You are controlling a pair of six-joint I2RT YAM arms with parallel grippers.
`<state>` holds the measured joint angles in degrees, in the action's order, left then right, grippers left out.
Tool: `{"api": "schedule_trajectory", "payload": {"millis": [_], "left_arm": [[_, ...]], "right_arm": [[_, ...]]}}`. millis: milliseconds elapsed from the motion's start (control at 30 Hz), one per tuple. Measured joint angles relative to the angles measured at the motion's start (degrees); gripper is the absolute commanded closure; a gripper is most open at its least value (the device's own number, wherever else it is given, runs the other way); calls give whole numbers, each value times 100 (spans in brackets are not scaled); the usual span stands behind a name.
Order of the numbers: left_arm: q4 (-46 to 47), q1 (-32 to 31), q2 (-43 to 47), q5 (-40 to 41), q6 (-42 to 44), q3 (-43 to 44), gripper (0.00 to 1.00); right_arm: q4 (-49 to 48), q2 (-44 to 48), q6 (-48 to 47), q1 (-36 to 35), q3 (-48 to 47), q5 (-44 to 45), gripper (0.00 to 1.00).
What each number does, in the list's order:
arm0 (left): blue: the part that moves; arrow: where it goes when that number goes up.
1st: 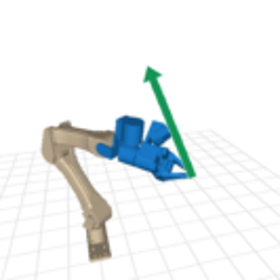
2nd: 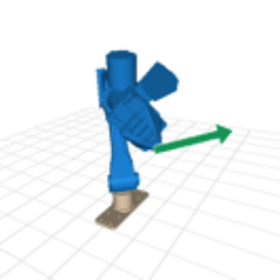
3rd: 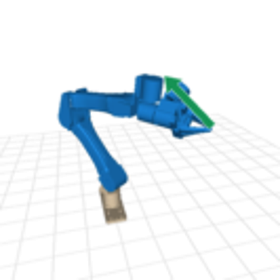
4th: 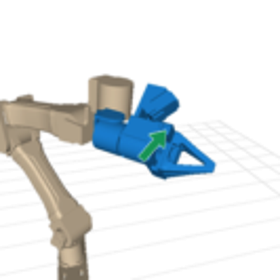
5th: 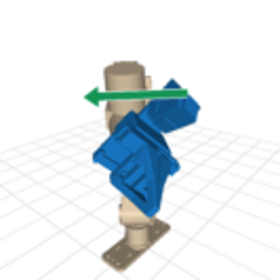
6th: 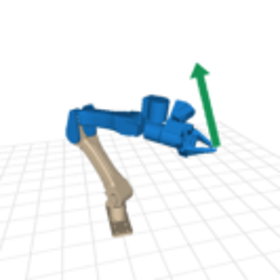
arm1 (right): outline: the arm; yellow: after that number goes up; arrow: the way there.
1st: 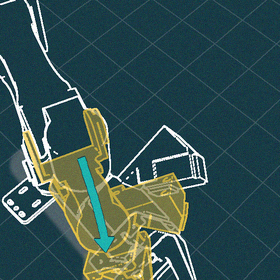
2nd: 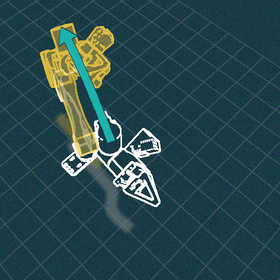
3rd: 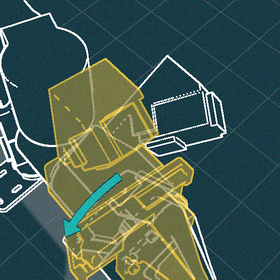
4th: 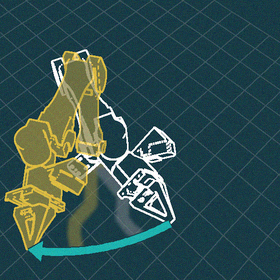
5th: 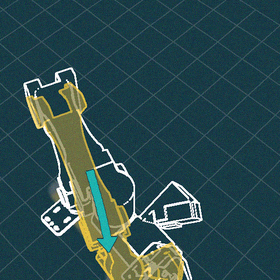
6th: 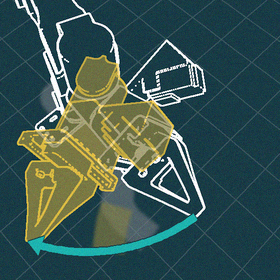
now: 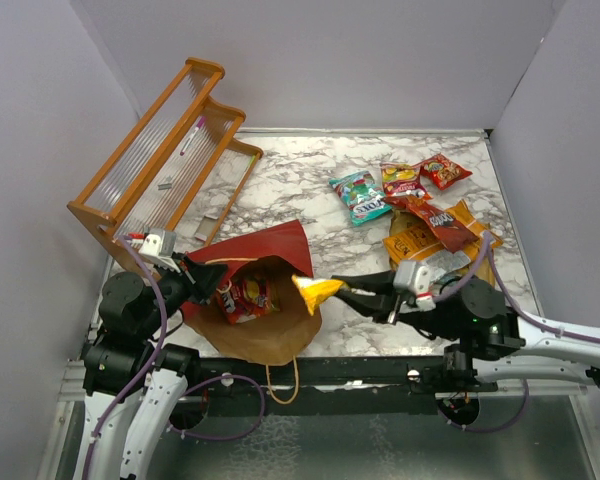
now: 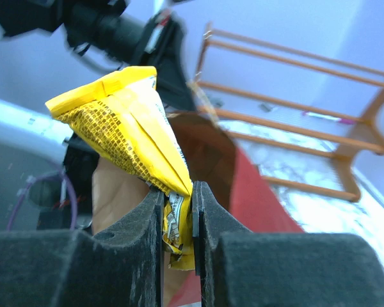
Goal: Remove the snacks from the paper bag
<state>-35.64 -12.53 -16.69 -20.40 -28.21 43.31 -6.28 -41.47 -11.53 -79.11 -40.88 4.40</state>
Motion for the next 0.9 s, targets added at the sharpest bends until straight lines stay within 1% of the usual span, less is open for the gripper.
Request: {"api": "schedule_trajectory", "payload": {"millis": [33,67,100,133,167,200,233,267,333,367,433,467,533,567,667,700,800,900], "left_arm": [[0,4,-2,0,0,0,100],[0,9,0,0,-2,0,100],[-2,9,-2,2,-11,0,100],[0,9,-2,2,-13,-2,100],[-2,11,-2,2,-15,-2,100],[-2,11,-2,0,-17,-2,100],[-2,11,-2,0,-17,-2,100],[-2,11,-2,2,-17,-2,100],[-2,11,-9,0,-17,-2,100],[-2,11,-22,0,-17,-4,100],[0,11,-48,0,-17,-4,100],[0,11,-63,0,-17,-4,100],[0,11,-79,0,-20,-4,100],[0,11,-83,2,-22,-4,100],[0,11,-83,2,-22,-4,100],[0,11,-85,0,-22,-4,100],[2,11,-111,0,-22,-4,100],[0,11,-162,2,-22,-4,100]], "right_arm": [[-50,151,85,-7,20,487,99],[-50,151,85,-7,20,487,99],[-282,378,138,-9,79,1027,99],[-415,400,177,-13,133,1578,98],[-612,387,199,-11,236,2304,99],[-682,365,208,-11,297,2592,99],[-879,293,177,-4,459,3283,99],[-997,214,136,17,577,3757,99],[-1126,-7,197,219,841,4481,98],[-1043,-111,339,411,931,4653,99],[-625,-343,901,999,973,4669,99],[-302,-483,1344,1572,990,4516,98],[-59,-693,1934,2319,1058,4236,98],[-22,-793,2131,2553,1104,4140,98],[-35,-1563,2623,2983,1189,3672,98],[-66,-1947,2723,3097,1187,3491,98],[-63,-2824,2914,3427,1137,2979,98],[-216,-3641,2990,3816,953,2680,99]]}}
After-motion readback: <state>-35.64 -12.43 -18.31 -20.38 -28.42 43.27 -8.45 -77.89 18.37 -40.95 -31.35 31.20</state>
